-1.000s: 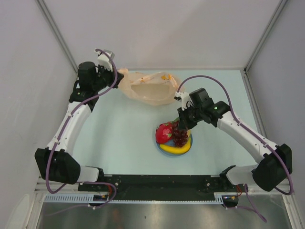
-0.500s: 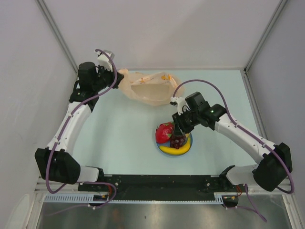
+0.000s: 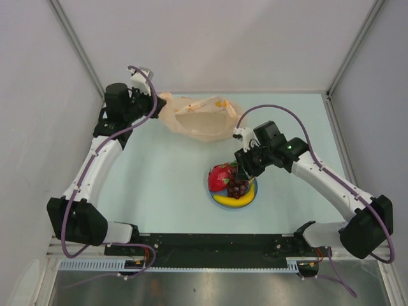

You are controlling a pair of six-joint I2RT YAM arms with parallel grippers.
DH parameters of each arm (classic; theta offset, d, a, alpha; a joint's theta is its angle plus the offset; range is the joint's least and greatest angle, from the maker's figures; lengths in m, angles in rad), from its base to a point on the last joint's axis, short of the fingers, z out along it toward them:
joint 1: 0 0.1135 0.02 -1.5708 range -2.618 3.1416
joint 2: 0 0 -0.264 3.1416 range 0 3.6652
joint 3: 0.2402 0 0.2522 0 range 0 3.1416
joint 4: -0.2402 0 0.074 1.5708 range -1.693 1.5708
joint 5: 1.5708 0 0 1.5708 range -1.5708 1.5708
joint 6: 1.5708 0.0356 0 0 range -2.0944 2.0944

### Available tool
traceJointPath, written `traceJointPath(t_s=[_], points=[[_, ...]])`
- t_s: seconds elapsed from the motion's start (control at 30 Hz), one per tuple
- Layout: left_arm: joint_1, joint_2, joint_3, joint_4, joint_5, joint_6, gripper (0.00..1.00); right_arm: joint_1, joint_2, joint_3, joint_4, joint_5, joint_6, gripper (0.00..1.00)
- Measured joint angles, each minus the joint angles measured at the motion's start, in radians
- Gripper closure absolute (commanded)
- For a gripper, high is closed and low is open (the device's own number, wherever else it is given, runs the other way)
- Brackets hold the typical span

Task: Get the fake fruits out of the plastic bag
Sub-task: Place the fake fruit on the plate, then place the plastic bag at the center of the board.

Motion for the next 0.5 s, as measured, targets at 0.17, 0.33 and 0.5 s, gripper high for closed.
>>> traceJointPath(t_s=[0.17, 0.33, 0.5], points=[[0.000, 0.009, 0.013, -0.004, 0.003, -0.001, 0.25, -0.113, -0.019, 0.049, -0.069, 0.003, -0.060, 0.43], [0.000, 0.034, 0.086, -0.030, 0.009, -0.013, 0.00, -0.244, -0.023, 0.091, -0.038, 0.060, -0.077, 0.27], [0.000, 0.023, 0.164, -0.058, -0.013, 0.031, 0.00, -0.333, -0.023, 0.093, 0.063, 0.193, -0.076, 0.10]])
